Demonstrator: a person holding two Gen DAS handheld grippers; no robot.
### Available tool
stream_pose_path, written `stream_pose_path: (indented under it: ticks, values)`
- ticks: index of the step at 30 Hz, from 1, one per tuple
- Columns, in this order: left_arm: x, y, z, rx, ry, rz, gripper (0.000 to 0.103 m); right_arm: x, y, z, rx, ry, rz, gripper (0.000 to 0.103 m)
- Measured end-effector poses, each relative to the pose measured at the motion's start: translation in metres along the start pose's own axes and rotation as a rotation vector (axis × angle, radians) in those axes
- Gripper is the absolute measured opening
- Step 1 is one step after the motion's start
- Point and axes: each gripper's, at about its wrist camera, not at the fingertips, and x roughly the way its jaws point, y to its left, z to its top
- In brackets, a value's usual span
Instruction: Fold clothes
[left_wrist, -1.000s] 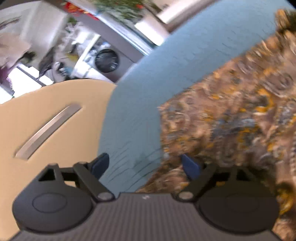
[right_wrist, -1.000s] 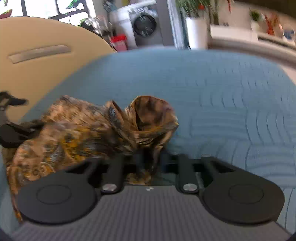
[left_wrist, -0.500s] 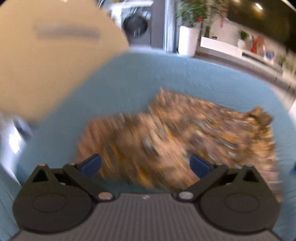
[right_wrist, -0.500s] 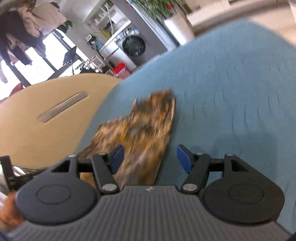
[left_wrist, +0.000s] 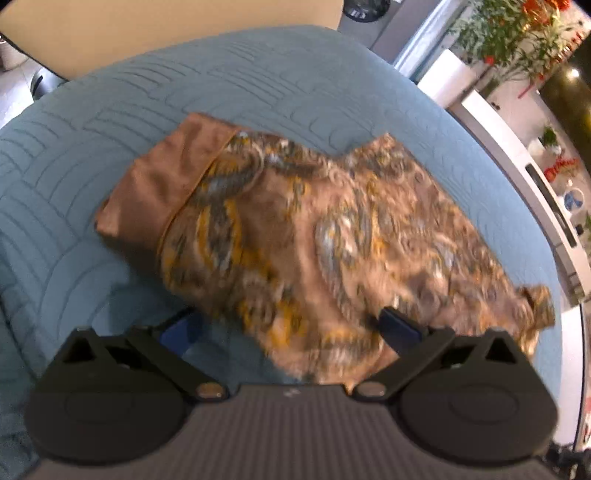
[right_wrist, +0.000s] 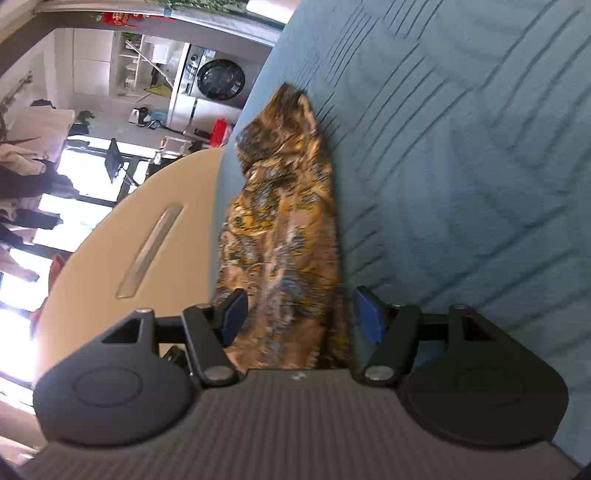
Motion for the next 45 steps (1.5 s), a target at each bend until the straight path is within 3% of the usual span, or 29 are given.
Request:
stream_pose_path:
  ticks: [5, 6, 7, 8, 9, 11, 13, 16, 20, 28, 31, 33, 35, 36, 37, 38, 40, 41, 43, 45]
  values:
    - [0.016, -0.015, 0.009, 0.062, -0.046, 0.075, 0.102, 0.034, 0.017, 0.003, -0.033, 0.051, 0.003, 0.066]
    - [0.017, -0.019, 0.01, 0.076, -0.047, 0.091, 0.1, 0.039, 0.02, 0.004, -0.049, 0.055, 0.002, 0.064]
    - [0.017, -0.025, 0.01, 0.096, -0.053, 0.117, 0.095, 0.044, 0.025, 0.004, -0.083, 0.061, 0.0, 0.055]
    - [0.012, -0.028, 0.008, 0.109, -0.068, 0.132, 0.079, 0.048, 0.026, 0.004, -0.097, 0.069, -0.01, 0.043]
    - [0.006, -0.028, 0.006, 0.119, -0.077, 0.131, 0.056, 0.051, 0.026, 0.004, -0.109, 0.078, -0.022, 0.013]
    - [-0.001, -0.028, 0.005, 0.136, -0.069, 0.089, 0.027, 0.05, 0.019, 0.002, -0.107, 0.094, -0.007, 0.011]
    - [-0.006, -0.027, 0.004, 0.159, -0.043, 0.042, 0.019, 0.044, 0.014, 0.0, -0.105, 0.099, 0.006, 0.01]
    - [-0.01, -0.023, 0.001, 0.175, -0.04, 0.041, 0.014, 0.031, 0.011, -0.003, -0.118, 0.092, 0.016, 0.009]
    - [-0.02, -0.02, -0.015, 0.177, -0.027, 0.027, 0.013, 0.01, 0.016, -0.005, -0.153, 0.075, 0.011, 0.008]
    - [-0.056, 0.009, -0.09, 0.185, 0.043, -0.086, 0.013, -0.072, 0.011, -0.01, -0.218, 0.052, 0.023, 0.007]
    - [-0.064, 0.028, -0.125, 0.165, 0.042, -0.11, 0.02, -0.108, 0.009, -0.017, -0.252, 0.043, 0.009, 0.007]
    - [-0.061, 0.035, -0.134, 0.165, 0.012, -0.097, 0.026, -0.115, 0.006, -0.019, -0.299, 0.071, -0.055, 0.01]
    - [-0.062, 0.043, -0.139, 0.154, -0.023, -0.089, 0.031, -0.108, 0.002, -0.017, -0.321, 0.089, -0.097, 0.016]
    - [-0.063, 0.046, -0.137, 0.147, -0.029, -0.085, 0.033, -0.107, 0.003, -0.017, -0.33, 0.093, -0.105, 0.028]
    - [-0.068, 0.049, -0.137, 0.132, -0.041, -0.076, 0.042, -0.108, 0.002, -0.017, -0.376, 0.101, -0.136, 0.032]
    - [-0.073, 0.051, -0.137, 0.124, -0.05, -0.066, 0.051, -0.112, 0.004, -0.016, -0.427, 0.097, -0.163, 0.033]
    - [-0.084, 0.059, -0.135, 0.121, -0.066, -0.049, 0.058, -0.126, 0.006, -0.012, -0.458, 0.065, -0.177, 0.037]
    - [-0.085, 0.06, -0.132, 0.118, -0.068, -0.048, 0.062, -0.134, 0.006, -0.011, -0.459, 0.033, -0.173, 0.041]
    - [-0.09, 0.062, -0.13, 0.121, -0.07, -0.048, 0.067, -0.152, 0.01, -0.005, -0.475, -0.069, -0.19, 0.073]
    - [-0.099, 0.063, -0.13, 0.152, -0.082, -0.042, 0.07, -0.162, 0.017, 0.001, -0.503, -0.155, -0.228, 0.079]
